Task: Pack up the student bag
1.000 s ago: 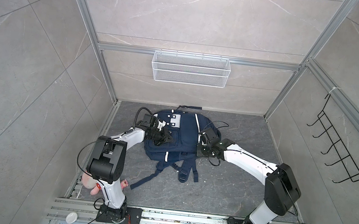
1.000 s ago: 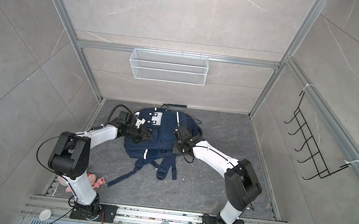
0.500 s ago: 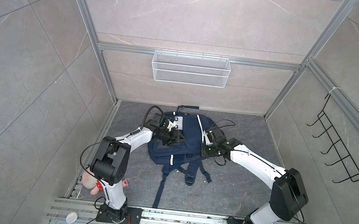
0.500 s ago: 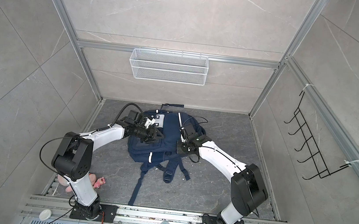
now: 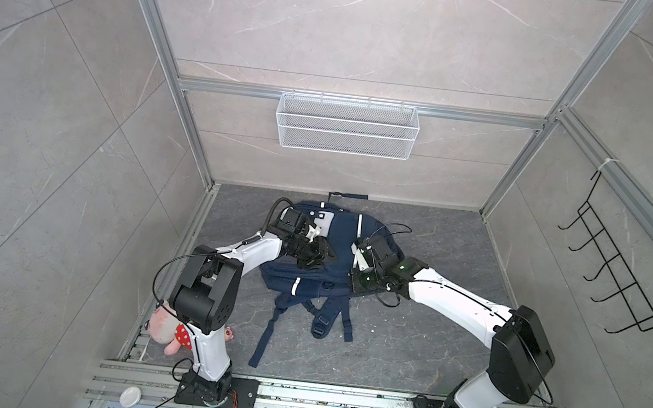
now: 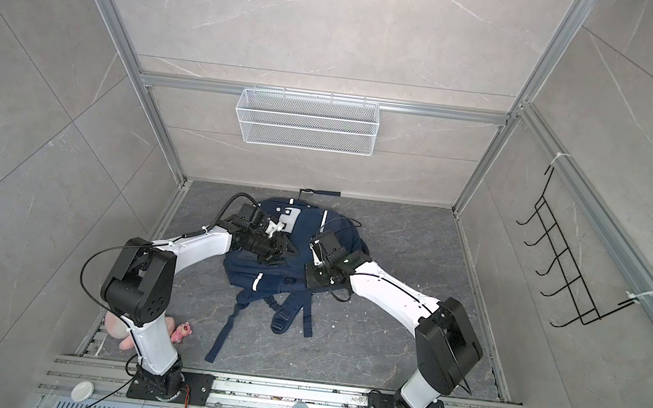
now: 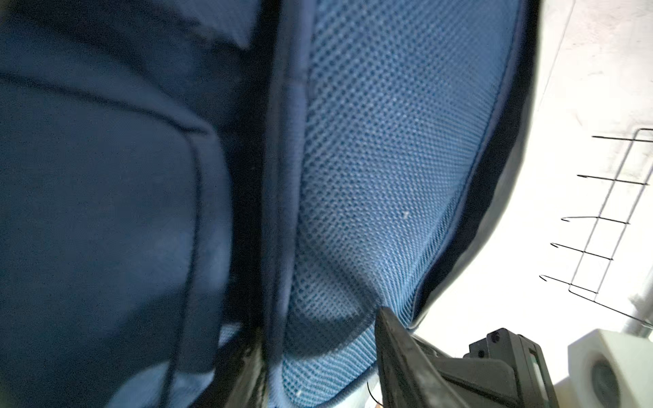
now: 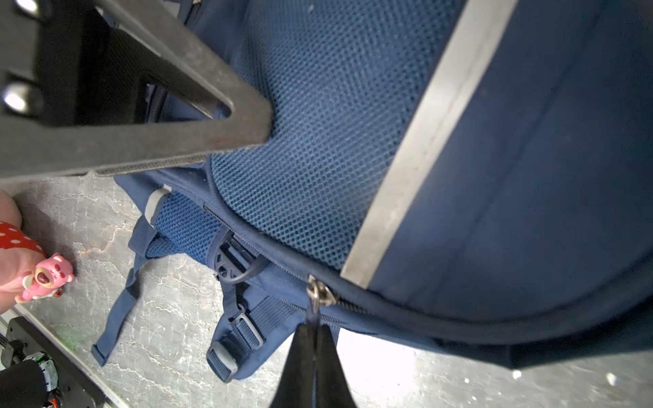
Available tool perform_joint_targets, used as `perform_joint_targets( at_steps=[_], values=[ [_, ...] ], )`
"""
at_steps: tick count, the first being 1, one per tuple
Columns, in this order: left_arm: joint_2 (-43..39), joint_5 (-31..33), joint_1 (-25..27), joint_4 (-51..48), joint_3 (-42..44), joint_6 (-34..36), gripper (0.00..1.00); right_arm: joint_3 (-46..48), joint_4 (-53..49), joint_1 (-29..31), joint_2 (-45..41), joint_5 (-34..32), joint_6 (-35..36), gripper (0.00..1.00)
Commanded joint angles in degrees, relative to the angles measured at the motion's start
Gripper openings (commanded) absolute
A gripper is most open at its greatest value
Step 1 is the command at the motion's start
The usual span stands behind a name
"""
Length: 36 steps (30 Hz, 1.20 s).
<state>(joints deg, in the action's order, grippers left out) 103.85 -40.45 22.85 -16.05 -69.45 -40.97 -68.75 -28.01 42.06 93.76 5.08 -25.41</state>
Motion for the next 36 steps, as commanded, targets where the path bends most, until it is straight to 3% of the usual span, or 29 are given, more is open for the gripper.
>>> perform_joint_targets(
  at_steps=[1,3,7,11,17,23,25,27,30,33,36],
  values=[
    [-0.3,1.8,0.4,-0.2,0.2,0.3,0.41,1.0,2.5,1.7,-1.1,3.4,-1.3,0.00],
    [0.7,1.2,0.3,1.0,-0.8,-0.1,0.22,1.2,1.8,1.6,-1.1,2.0,-1.8,0.00],
    [1.7,1.7,0.0,-0.4,-2.7,1.4,0.00,3.4,0.8,1.5,-3.1,-2.4,-4.8,0.00],
    [2.0,2.9,-1.3,-3.0,-3.3,6.3,0.00,6.2,-0.6,0.1,-6.6,-5.1,-6.9,0.00],
    [2.8,9.9,-1.8,-11.7,-6.3,17.6,0.00,9.6,-2.9,-5.2,-12.2,-6.9,-8.2,0.00],
    [0.5,13.0,-1.9,-15.7,-6.4,27.3,0.00,5.7,-6.8,-11.1,-11.6,-6.9,-1.9,0.00],
    [-0.1,13.3,-2.2,-16.4,-6.1,28.4,0.00,3.6,-5.3,-11.7,-10.9,-1.5,3.2,0.01],
    [-0.4,11.0,-2.4,-16.2,-6.0,28.7,0.00,0.3,-5.3,-10.6,-9.1,5.5,8.3,0.20],
    [-0.5,8.4,-2.5,-14.8,-6.0,27.6,0.00,-3.1,-8.0,-6.0,-6.7,6.3,12.9,0.51],
    [-0.3,6.0,-2.5,-13.4,-6.9,25.3,0.00,-2.8,-7.9,-3.4,-5.1,8.1,13.8,0.63],
    [-0.2,4.1,-2.5,-12.2,-8.0,22.8,0.00,-2.2,-6.7,-2.3,-3.3,8.1,13.9,0.65]
  ],
)
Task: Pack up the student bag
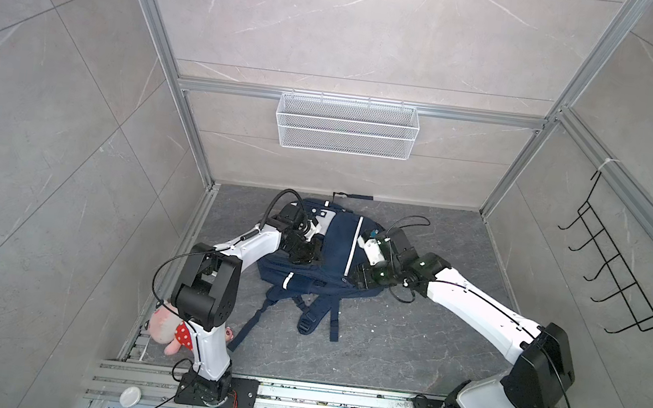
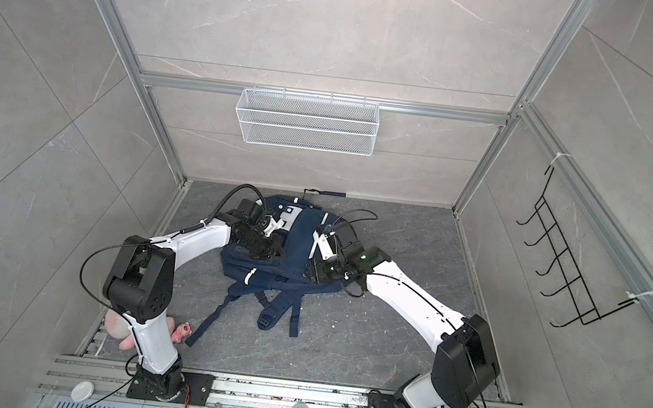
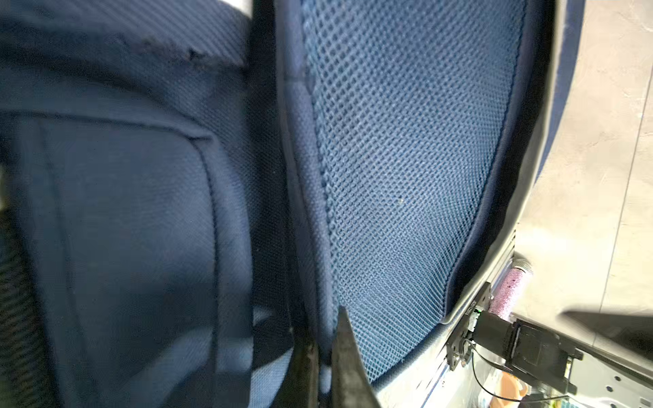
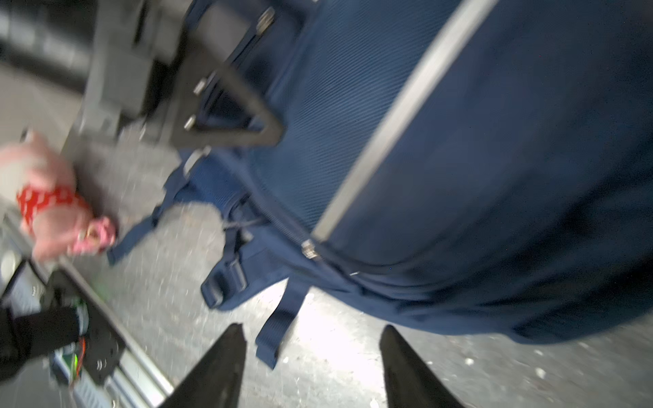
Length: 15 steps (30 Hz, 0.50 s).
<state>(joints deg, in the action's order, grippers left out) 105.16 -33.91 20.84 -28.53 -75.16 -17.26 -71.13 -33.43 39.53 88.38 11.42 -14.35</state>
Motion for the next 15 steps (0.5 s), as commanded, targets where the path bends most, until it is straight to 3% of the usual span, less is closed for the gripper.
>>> perform_joint_targets(
  at_steps=[1,15],
  values=[
    [-1.5,-2.7,-0.5,0.4,-2.7,-1.6,0.00,-0.1,-1.2,0.4,2.9,1.6,3.0,0.65],
    [-1.5,-7.2,-1.2,3.3,-1.9,-5.7,0.00,-5.2,-2.8,0.6,12.2,-7.3,6.3,0.53]
  ],
)
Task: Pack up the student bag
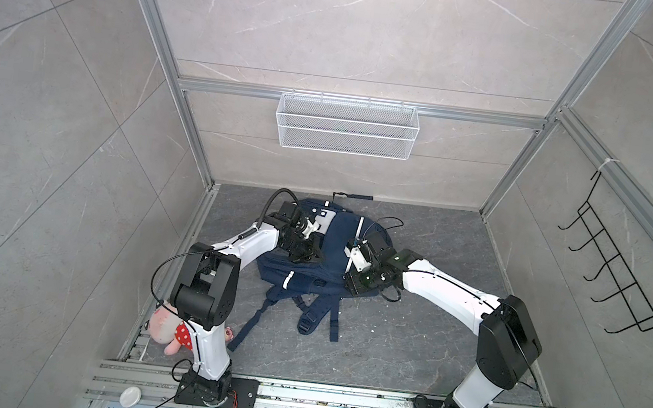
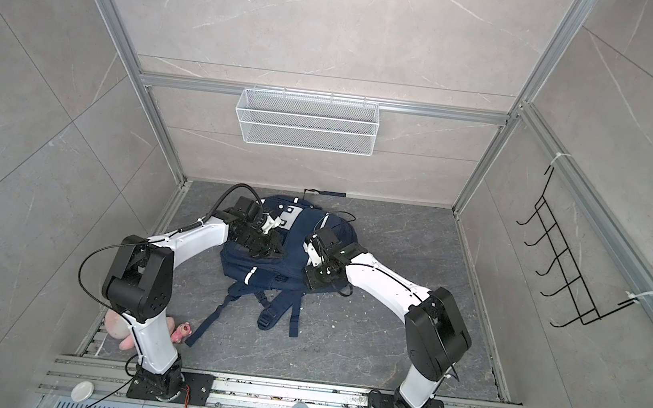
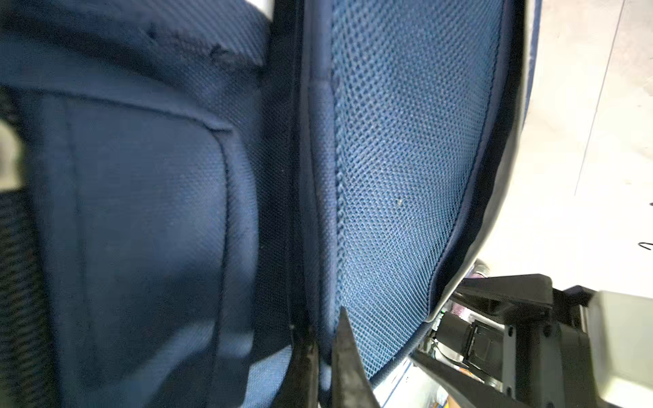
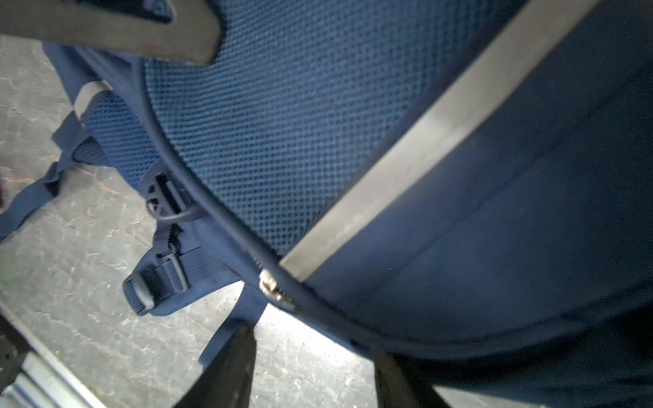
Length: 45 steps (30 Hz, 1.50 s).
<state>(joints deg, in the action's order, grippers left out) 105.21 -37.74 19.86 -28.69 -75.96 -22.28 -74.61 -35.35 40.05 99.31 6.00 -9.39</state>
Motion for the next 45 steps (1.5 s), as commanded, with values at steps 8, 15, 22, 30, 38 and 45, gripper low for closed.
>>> perform_joint_targets(
  at_steps=[8,15,22,30,38,45],
  values=[
    [-1.5,-5.1,-0.3,6.4,-0.1,-3.1,0.00,-2.6,2.2,0.2,4.6,-1.3,0.3,0.45],
    [-0.9,-6.6,-0.3,6.6,0.3,-3.3,0.00,-3.0,6.4,1.0,6.5,-0.1,-2.0,0.41],
    [-0.2,-7.1,-0.4,6.7,0.3,-3.6,0.00,0.5,12.7,1.6,3.2,0.6,-4.6,0.52],
    [-0.3,-8.2,-0.5,6.9,0.3,-3.8,0.00,-0.9,14.4,1.6,5.1,0.3,-8.2,0.37],
    [-1.3,-8.8,-0.9,7.6,1.7,-4.1,0.00,0.8,20.3,1.3,4.9,-0.5,-14.1,0.31],
    [-1.5,-9.9,-1.0,7.7,2.1,-4.1,0.00,0.9,22.9,1.3,5.3,-0.1,-15.0,0.34]
  ],
)
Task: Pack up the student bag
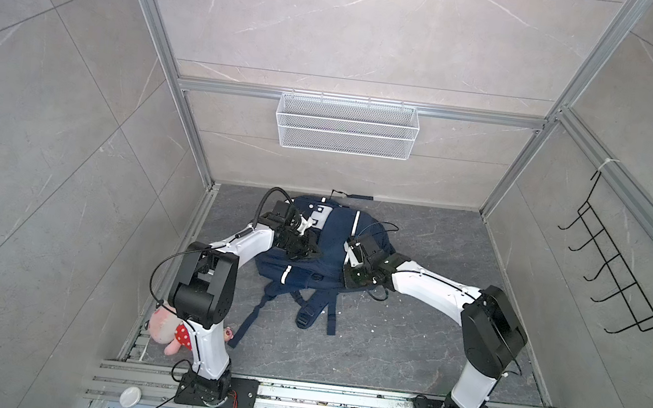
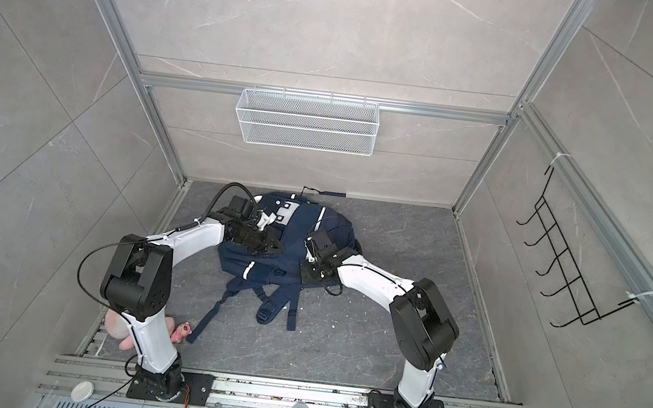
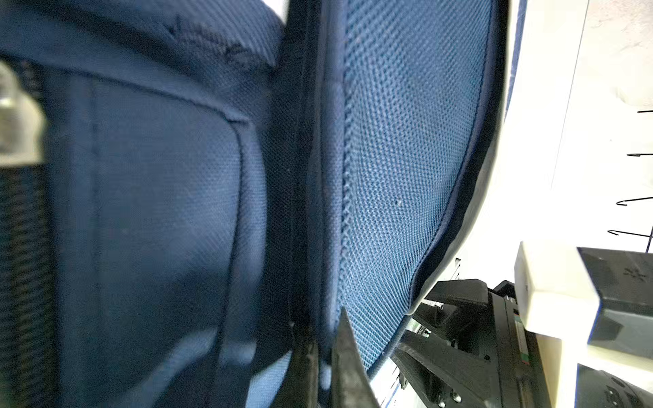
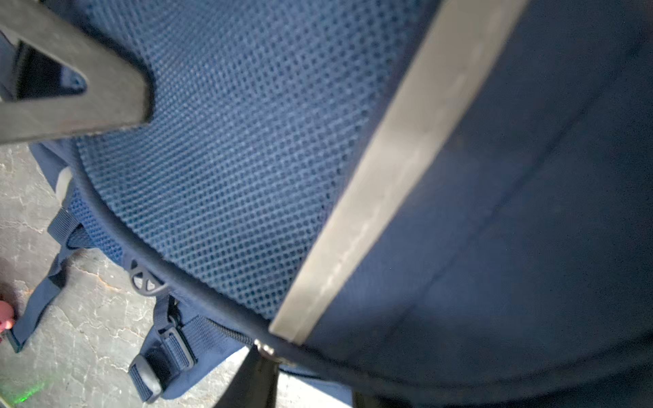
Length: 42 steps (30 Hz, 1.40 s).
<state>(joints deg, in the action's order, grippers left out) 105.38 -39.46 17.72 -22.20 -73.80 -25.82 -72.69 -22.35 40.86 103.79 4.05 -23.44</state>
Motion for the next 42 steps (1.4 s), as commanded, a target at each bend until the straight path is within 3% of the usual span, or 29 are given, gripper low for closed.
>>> perform_joint_targets(
  at_steps=[1,11,16,23,31,34,36,38,40,41,42],
  values=[
    [-1.6,-8.2,1.2,1.2,0.0,-0.6,0.00,-1.2,10.0,0.4,1.1,1.9,-0.9,0.32],
    [-1.7,-8.1,0.2,1.5,0.6,-1.3,0.00,-1.9,5.9,0.4,-0.5,0.2,1.0,0.00],
    [-2.0,-5.9,-1.6,1.2,0.7,-0.8,0.00,2.6,2.7,-0.9,-6.3,-2.8,1.0,0.00],
    [-2.4,0.2,-2.5,-6.0,-0.3,7.3,0.00,8.7,-1.6,-6.9,-13.4,-4.8,0.9,0.00],
    [-3.0,5.5,-2.2,-10.3,-1.8,13.8,0.00,3.9,-8.7,-8.6,-11.3,-9.5,5.2,0.00],
    [-3.4,10.9,-0.8,-13.5,-3.2,18.4,0.00,2.4,-8.5,-10.1,-10.6,-9.5,7.0,0.00],
    [-3.6,14.7,-0.5,-16.1,-4.0,17.8,0.00,-1.5,-9.9,-9.9,-8.4,-7.5,9.2,0.00],
    [-6.6,15.8,-0.6,-15.9,-2.5,15.1,0.34,-5.5,-10.8,-7.6,-5.9,-5.5,10.6,0.00],
    [-11.6,15.4,-0.6,-13.3,0.9,9.6,0.89,-7.5,-11.0,-4.5,-4.5,-5.4,11.7,0.00],
    [-13.7,14.3,-0.7,-12.6,2.2,6.6,0.99,-7.6,-10.6,-3.5,-4.3,-4.9,11.3,0.00],
    [-15.5,12.7,-0.7,-12.7,3.4,3.8,0.99,-7.0,-9.6,-2.9,-4.6,-4.1,10.4,0.00]
  ],
)
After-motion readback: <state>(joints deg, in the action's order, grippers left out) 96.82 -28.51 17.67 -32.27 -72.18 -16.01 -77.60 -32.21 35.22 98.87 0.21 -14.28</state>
